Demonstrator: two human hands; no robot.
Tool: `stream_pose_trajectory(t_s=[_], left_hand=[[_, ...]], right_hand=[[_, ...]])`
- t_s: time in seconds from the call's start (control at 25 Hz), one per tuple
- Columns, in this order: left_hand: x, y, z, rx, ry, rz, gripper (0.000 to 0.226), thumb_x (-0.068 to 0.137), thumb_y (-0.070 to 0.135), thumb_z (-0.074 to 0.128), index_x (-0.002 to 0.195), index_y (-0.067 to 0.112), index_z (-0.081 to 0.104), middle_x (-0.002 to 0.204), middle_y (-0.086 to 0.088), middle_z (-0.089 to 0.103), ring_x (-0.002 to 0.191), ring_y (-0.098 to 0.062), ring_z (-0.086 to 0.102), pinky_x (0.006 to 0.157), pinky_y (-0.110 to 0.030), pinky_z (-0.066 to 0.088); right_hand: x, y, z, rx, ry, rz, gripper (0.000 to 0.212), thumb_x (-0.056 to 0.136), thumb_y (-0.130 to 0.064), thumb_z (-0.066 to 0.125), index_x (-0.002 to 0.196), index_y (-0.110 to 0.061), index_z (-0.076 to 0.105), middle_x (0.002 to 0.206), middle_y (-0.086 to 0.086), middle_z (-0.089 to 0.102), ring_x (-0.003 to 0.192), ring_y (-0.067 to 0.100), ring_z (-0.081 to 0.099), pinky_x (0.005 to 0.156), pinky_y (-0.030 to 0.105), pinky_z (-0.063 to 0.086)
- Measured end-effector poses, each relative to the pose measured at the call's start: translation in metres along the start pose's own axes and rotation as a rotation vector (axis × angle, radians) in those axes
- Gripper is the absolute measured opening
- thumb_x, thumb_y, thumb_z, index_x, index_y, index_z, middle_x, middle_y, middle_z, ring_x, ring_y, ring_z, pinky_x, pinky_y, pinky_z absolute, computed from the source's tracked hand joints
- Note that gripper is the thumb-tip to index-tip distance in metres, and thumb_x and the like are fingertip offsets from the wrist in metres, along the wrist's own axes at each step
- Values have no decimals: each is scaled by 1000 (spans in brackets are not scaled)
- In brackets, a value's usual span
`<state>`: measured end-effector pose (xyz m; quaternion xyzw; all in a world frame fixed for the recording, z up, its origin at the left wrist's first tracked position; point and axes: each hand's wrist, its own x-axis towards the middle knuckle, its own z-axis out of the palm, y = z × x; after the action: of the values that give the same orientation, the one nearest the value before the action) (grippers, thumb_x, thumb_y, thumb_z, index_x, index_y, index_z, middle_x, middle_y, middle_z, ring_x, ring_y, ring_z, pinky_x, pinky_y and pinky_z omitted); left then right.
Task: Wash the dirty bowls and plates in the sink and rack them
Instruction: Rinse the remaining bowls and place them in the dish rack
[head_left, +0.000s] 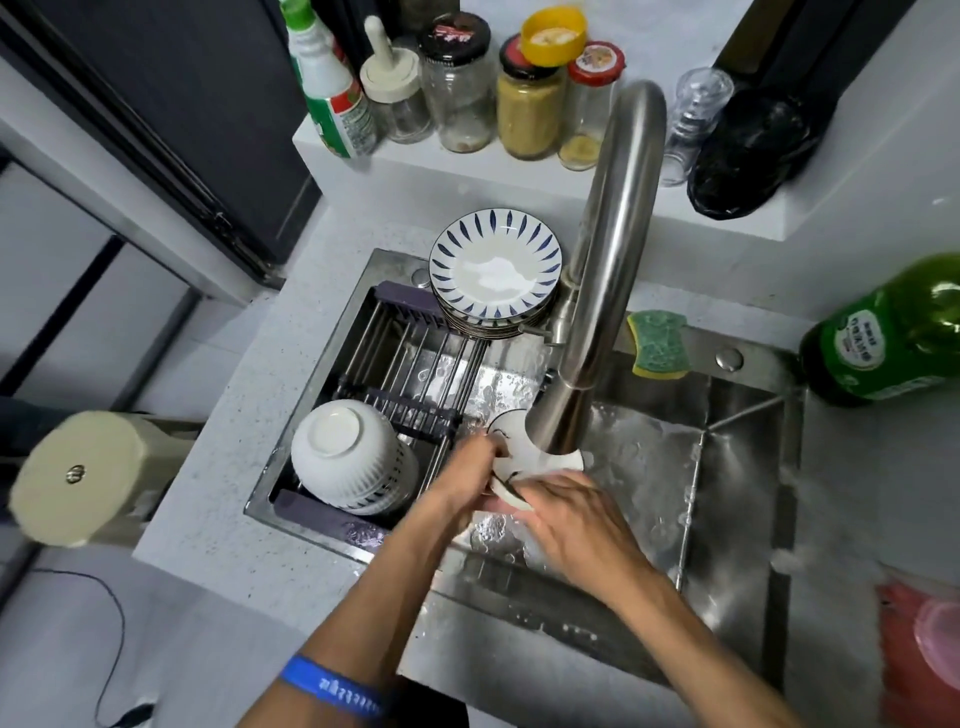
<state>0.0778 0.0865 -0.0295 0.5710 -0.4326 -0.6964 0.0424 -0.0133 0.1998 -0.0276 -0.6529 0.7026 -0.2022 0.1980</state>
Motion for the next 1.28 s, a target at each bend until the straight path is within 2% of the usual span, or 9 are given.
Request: stream_pose_trajectory(t_s=[0.16,0.32,0.44,0.52,0.6,0.68,0.84,0.96,1.28], left_hand=[[-5,-2,8,-114,99,155,35,92,3,41,117,17,61,88,-3,67,76,-16,64,64,-25,53],[4,-22,4,-332,-20,-92,34,83,0,43,114,-3,58,95,-16,63,78,-25,61,65,-35,57],[2,-21,6,-105,-51,-125,23,84,0,46,103,-2,60,94,-18,63,74,-20,60,62,-27,57],[5,-12,15,-2,116,-88,19,93,0,49,99,8,65,87,-8,68,67,-13,61,55,-20,52],[8,-7,23,-252,129,30,35,89,-5,48,116,10,66,98,-13,72,80,-20,64,61,-24,54],[2,-15,29,-573,-93,45,53,81,2,55,134,4,54,101,-18,72,84,-27,63,66,-30,55],[-1,-21,23,-634,-333,170,61,84,35,67,137,8,53,112,-17,68,96,-27,65,83,-37,54],[-8,-7,10,-129,-107,183,71,58,36,86,120,49,55,120,-3,64,102,-19,66,78,-30,57],[-80,47,-60,475,423,405,88,60,57,85,134,47,39,125,6,49,109,-14,54,88,-35,53]], right_hand=[[-2,4,5,-13,83,56,23,73,-3,70,92,-17,68,75,-1,71,69,21,65,70,31,48],[2,22,0,-249,26,-154,36,64,2,68,94,-16,72,87,-2,73,82,15,67,84,31,42],[-1,13,0,-426,-1,-138,22,64,-5,52,76,-15,68,66,-1,65,66,20,62,71,33,33],[-3,10,7,-468,-3,-112,22,60,-3,57,76,-12,68,61,0,61,62,21,59,70,34,35],[-5,16,9,-468,61,-55,24,56,-1,66,77,-11,68,59,1,62,59,23,59,72,35,37],[-4,17,6,-407,107,-2,28,53,1,71,77,-13,69,62,0,65,61,21,61,74,34,40],[1,7,8,452,290,292,25,81,0,67,98,-18,74,81,-5,73,73,10,63,68,27,46],[5,-12,12,1275,385,597,24,90,10,58,91,-10,72,84,0,75,81,8,68,73,21,50],[31,-21,10,1812,122,696,36,97,-19,43,127,-6,58,124,13,66,117,23,62,103,39,44]])
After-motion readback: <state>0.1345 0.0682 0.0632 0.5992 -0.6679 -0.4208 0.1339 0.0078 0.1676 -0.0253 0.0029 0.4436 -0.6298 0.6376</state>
